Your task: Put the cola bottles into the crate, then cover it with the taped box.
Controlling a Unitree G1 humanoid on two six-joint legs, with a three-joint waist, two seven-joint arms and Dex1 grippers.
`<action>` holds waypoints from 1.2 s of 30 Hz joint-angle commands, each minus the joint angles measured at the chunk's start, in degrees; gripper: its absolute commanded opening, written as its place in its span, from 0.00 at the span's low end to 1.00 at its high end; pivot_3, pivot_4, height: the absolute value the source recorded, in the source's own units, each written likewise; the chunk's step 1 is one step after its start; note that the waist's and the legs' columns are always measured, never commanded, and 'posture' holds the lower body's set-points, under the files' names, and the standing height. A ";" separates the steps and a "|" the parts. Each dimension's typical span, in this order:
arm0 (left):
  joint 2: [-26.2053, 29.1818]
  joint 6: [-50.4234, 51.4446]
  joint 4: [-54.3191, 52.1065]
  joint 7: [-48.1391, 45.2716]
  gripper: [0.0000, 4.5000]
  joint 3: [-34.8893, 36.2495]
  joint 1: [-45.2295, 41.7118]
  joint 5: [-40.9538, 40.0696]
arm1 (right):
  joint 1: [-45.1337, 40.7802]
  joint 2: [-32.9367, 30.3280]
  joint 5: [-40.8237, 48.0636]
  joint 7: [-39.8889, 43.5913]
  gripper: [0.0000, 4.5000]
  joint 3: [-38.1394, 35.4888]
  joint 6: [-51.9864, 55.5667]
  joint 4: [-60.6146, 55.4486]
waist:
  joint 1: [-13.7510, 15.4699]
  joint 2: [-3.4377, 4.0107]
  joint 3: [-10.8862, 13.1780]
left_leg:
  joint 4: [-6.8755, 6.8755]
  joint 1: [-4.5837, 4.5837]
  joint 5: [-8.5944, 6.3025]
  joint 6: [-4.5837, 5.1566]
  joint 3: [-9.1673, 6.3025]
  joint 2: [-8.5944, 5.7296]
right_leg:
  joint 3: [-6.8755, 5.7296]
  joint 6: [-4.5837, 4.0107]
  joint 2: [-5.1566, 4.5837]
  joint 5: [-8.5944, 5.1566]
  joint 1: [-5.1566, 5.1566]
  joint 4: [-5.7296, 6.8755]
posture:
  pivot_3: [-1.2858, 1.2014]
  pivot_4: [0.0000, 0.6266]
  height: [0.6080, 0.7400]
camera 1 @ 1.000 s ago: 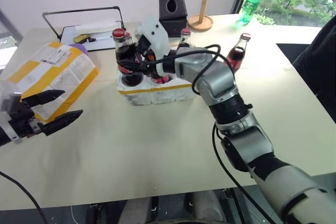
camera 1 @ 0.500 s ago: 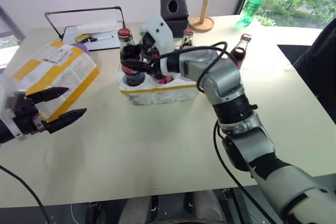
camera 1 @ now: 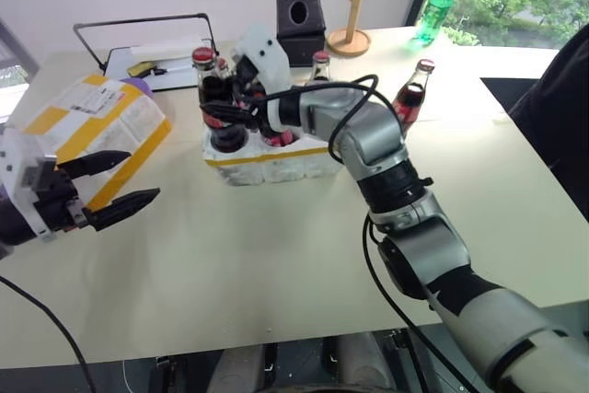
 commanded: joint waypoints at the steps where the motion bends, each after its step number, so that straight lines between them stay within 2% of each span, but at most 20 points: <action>1: 0.56 -0.94 -0.59 0.33 1.00 0.05 -0.97 0.03 | 2.05 0.82 -0.86 0.71 0.99 1.75 1.62 4.42 | 0.08 0.00 0.00 | -0.03 0.14 -0.01 0.00 0.00 0.00 | 0.00 -0.01 0.00 0.00 0.13 -0.02 | 0.52 0.24 0.97; 4: 0.42 -1.08 -0.23 0.59 1.00 -0.79 -1.76 0.17 | 2.05 -0.10 -0.98 1.49 0.99 1.72 2.75 2.31 | 0.22 0.00 0.00 | -0.14 0.48 -0.03 0.01 0.00 0.00 | 0.00 -0.04 0.00 -0.03 0.43 -0.08 | 0.52 0.24 0.97; 16: 1.20 0.15 -0.63 0.64 1.00 -2.47 -4.39 -1.50 | -0.02 -4.33 1.80 3.40 0.99 -1.33 8.89 -7.55 | 0.37 -0.11 -0.05 | -0.13 0.45 -0.04 0.02 -0.01 -0.01 | 0.00 -0.04 -0.02 -0.03 0.43 -0.11 | 0.52 0.24 0.97; 21: 2.22 2.18 -0.91 0.13 1.00 -4.43 -8.21 -3.68 | -2.89 -7.94 12.46 3.93 0.99 -12.16 20.97 -15.63 | 0.63 -0.12 0.00 | -0.07 0.04 -0.03 0.04 -0.01 -0.01 | -0.01 -0.04 -0.02 -0.02 0.30 -0.07 | 0.52 0.24 0.97; 25: 2.25 2.04 -0.26 -0.67 1.00 -7.39 -10.66 -3.45 | -5.50 -10.12 22.20 2.05 0.99 -22.87 30.32 -18.02 | 0.63 -0.09 0.02 | 0.01 -0.51 0.08 -0.11 0.00 -0.01 | -0.01 -0.06 -0.04 0.01 -0.25 -0.02 | 0.52 0.24 0.97; 29: 1.84 1.10 2.12 -1.45 1.00 -10.83 -13.76 -2.32 | -5.82 -12.73 24.50 -1.89 0.99 -26.93 32.70 -18.55 | 0.53 -0.09 0.02 | -0.10 -0.52 0.00 0.02 0.00 0.00 | -0.01 -0.07 -0.04 0.00 -0.26 -0.07 | 0.52 0.24 0.97; 36: 2.03 1.95 3.33 -4.06 1.00 -15.53 -19.25 -3.43 | 3.96 -27.99 23.59 -1.94 0.99 -25.87 32.53 -27.72 | 1.67 -0.11 0.05 | -0.04 -0.55 -0.05 0.12 0.10 -0.02 | -0.01 -0.06 -0.10 0.00 -0.24 -0.14 | 0.52 0.24 0.97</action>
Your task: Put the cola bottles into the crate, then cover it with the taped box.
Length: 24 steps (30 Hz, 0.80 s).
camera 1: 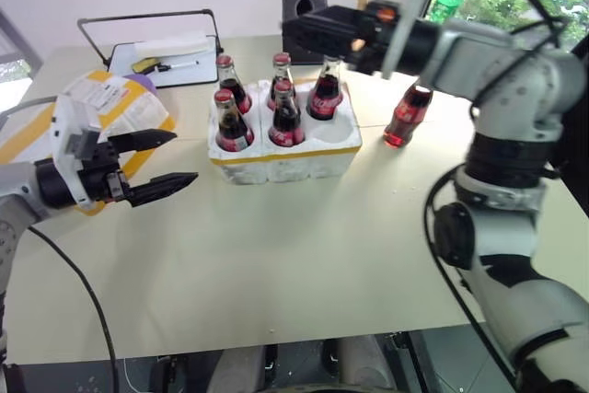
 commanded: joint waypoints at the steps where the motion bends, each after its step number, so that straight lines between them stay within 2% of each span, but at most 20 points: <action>1: 0.57 0.05 -0.69 -1.83 1.00 -1.26 -2.33 -1.10 | 4.78 -6.30 0.56 -0.46 0.99 -2.24 0.45 -7.05 | 0.36 0.00 0.02 | 0.01 0.00 -0.01 0.02 0.02 0.00 | 0.00 0.00 -0.01 0.00 0.00 0.00 | 0.52 0.24 0.97; 5: 0.49 1.92 -2.58 -3.64 1.00 -3.42 -4.70 -3.36 | 18.66 -14.50 -0.11 -2.51 0.99 -7.47 0.96 -15.29 | 0.96 -0.04 0.04 | 0.05 -0.05 -0.05 0.11 0.04 0.01 | -0.01 0.01 -0.05 0.00 0.06 -0.06 | 0.52 0.24 0.97; 12: -0.31 2.27 -3.01 -4.66 1.00 -6.17 -6.73 -3.67 | 33.42 -14.71 -1.28 -8.81 0.99 -13.29 -0.24 -21.42 | 0.50 0.01 0.07 | 0.15 -0.03 -0.07 0.17 0.12 0.07 | 0.02 0.03 -0.03 0.01 0.07 -0.03 | 0.52 0.24 0.97; 17: -0.77 3.06 -4.93 -4.59 1.00 -7.06 -6.80 -4.53 | 37.13 -11.73 -4.52 -12.92 0.99 -11.53 -6.29 -18.15 | 0.62 0.01 0.08 | 0.26 -0.03 -0.07 0.19 0.12 0.07 | 0.02 0.04 -0.02 0.01 0.15 -0.05 | 0.52 0.24 0.97; 24: -1.77 4.01 -7.38 -2.46 1.00 -7.10 -6.31 -5.12 | 35.47 -8.25 -9.52 -14.93 0.99 -6.73 -17.66 -7.40 | 0.61 0.01 0.08 | 0.29 0.02 -0.07 0.19 0.12 0.06 | 0.01 0.04 0.02 0.01 0.22 -0.04 | 0.52 0.24 0.97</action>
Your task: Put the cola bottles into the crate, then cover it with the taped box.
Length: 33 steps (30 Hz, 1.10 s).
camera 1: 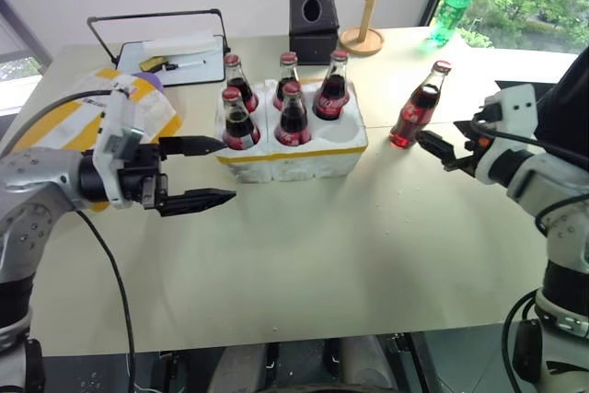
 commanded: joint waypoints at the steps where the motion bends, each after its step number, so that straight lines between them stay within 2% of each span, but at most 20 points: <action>1: -0.04 0.27 -2.60 1.21 1.00 1.03 -0.01 -1.29 | -2.72 0.91 -1.90 -0.80 0.99 0.52 -5.98 4.17 | 0.00 0.01 0.00 | 0.01 0.00 0.00 0.00 0.00 0.00 | 0.00 0.00 0.00 0.00 0.00 0.00 | 0.52 0.24 0.97; 33: 0.73 2.10 -7.08 7.10 1.00 4.34 3.37 -4.04 | -15.72 6.18 -9.40 -0.10 0.99 5.97 -29.71 36.07 | -0.15 0.01 0.01 | 0.05 0.06 0.16 -0.27 -0.01 0.00 | 0.00 0.00 0.07 0.00 0.07 0.04 | 0.52 0.24 0.97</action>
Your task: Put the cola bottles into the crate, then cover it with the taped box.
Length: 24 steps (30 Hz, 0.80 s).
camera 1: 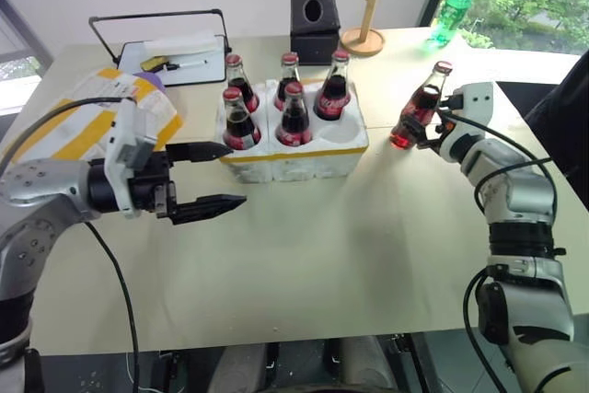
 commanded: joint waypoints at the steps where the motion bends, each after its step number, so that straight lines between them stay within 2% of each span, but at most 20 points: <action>1: 0.85 -0.35 -1.27 0.30 1.00 2.15 -0.60 -0.97 | -2.71 0.41 -0.44 -0.15 0.94 -0.95 -3.75 2.20 | -0.02 0.00 0.00 | 0.00 0.00 0.00 0.00 0.00 0.00 | 0.00 0.00 0.00 0.00 0.00 0.00 | 0.52 0.24 0.97; 3: 0.81 -0.51 -0.93 0.18 1.00 2.06 -0.76 -0.73 | -3.33 0.61 -0.67 -0.45 0.82 -1.09 -5.03 4.00 | -0.02 0.00 0.00 | 0.00 0.00 0.00 0.00 0.00 0.00 | 0.00 0.00 0.01 0.00 0.00 0.01 | 0.52 0.24 0.97; 5: 0.77 -0.71 -0.54 0.01 1.00 1.94 -0.92 -0.44 | -3.81 0.59 -0.82 -0.39 0.60 -1.08 -5.99 5.31 | 0.05 0.00 0.00 | 0.00 0.00 0.01 -0.01 0.00 0.00 | 0.00 0.00 0.01 0.00 0.00 0.01 | 0.52 0.24 0.97; 12: 0.56 -1.48 0.42 -0.54 1.00 1.92 -0.74 0.26 | -3.08 -0.36 -0.24 1.15 0.60 -1.41 -6.98 4.45 | 0.04 0.00 0.00 | 0.05 0.02 0.01 -0.01 0.00 0.00 | 0.00 0.00 0.01 0.00 0.05 0.02 | 0.52 0.24 0.97; 17: 0.52 -2.05 0.88 -0.89 1.00 2.07 -0.11 0.61 | -1.57 -2.75 1.48 1.28 0.60 -3.48 -5.07 -5.60 | 0.17 0.19 0.12 | 0.03 0.01 0.01 -0.01 -0.01 0.00 | 0.00 0.00 0.00 0.00 0.03 0.02 | 0.52 0.24 0.97; 24: 0.53 -2.53 1.76 -1.82 1.00 1.98 0.15 1.23 | -3.05 -5.09 13.59 2.68 0.60 -8.52 6.76 -25.52 | -0.11 0.42 0.27 | -0.10 -0.03 0.01 -0.01 0.00 0.02 | 0.01 0.00 0.01 0.00 -0.10 0.03 | 0.52 0.24 0.97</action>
